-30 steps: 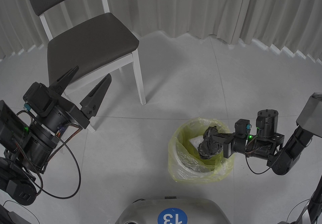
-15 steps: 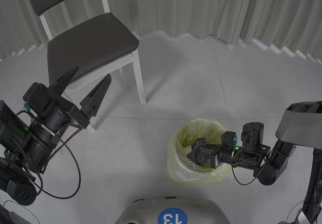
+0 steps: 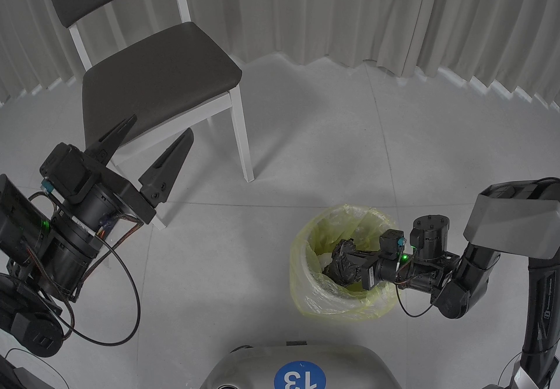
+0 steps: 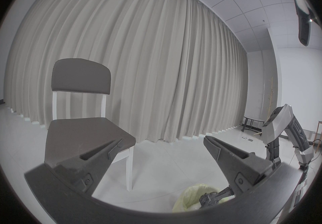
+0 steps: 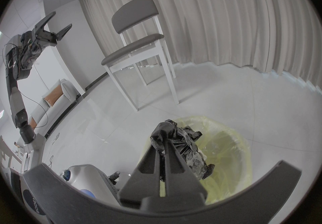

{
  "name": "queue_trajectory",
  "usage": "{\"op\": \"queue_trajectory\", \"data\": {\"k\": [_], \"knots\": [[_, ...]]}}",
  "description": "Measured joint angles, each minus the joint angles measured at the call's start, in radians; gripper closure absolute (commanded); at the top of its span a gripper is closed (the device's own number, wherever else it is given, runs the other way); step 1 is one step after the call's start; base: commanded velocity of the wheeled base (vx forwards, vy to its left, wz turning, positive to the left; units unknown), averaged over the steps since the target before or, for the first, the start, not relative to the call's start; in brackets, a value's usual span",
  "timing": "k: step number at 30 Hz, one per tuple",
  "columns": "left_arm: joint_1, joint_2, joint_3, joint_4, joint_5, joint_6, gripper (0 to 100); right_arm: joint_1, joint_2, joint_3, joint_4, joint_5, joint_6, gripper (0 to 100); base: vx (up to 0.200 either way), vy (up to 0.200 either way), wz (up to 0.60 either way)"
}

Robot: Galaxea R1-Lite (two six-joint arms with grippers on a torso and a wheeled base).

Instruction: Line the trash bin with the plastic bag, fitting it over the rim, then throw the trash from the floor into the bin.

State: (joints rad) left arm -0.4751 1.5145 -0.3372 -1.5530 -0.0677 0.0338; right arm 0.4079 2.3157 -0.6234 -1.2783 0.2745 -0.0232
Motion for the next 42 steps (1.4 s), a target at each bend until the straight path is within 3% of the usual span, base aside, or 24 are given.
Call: {"op": "queue_trajectory", "data": {"k": [26,27,42], "knots": [[0.001,0.004,0.006,0.0,0.0,-0.001,0,-0.032,0.181,-0.141,-0.023,-0.027,0.056,100,0.0,0.0,0.0],[0.0,0.004,0.006,0.0,0.0,-0.001,0,-0.032,0.183,-0.141,-0.023,-0.028,0.056,0,0.0,0.0,0.0],[0.0,0.003,0.006,0.0,0.0,-0.001,0,-0.037,0.183,-0.138,-0.024,-0.031,0.055,0,0.0,0.0,0.0]]}}
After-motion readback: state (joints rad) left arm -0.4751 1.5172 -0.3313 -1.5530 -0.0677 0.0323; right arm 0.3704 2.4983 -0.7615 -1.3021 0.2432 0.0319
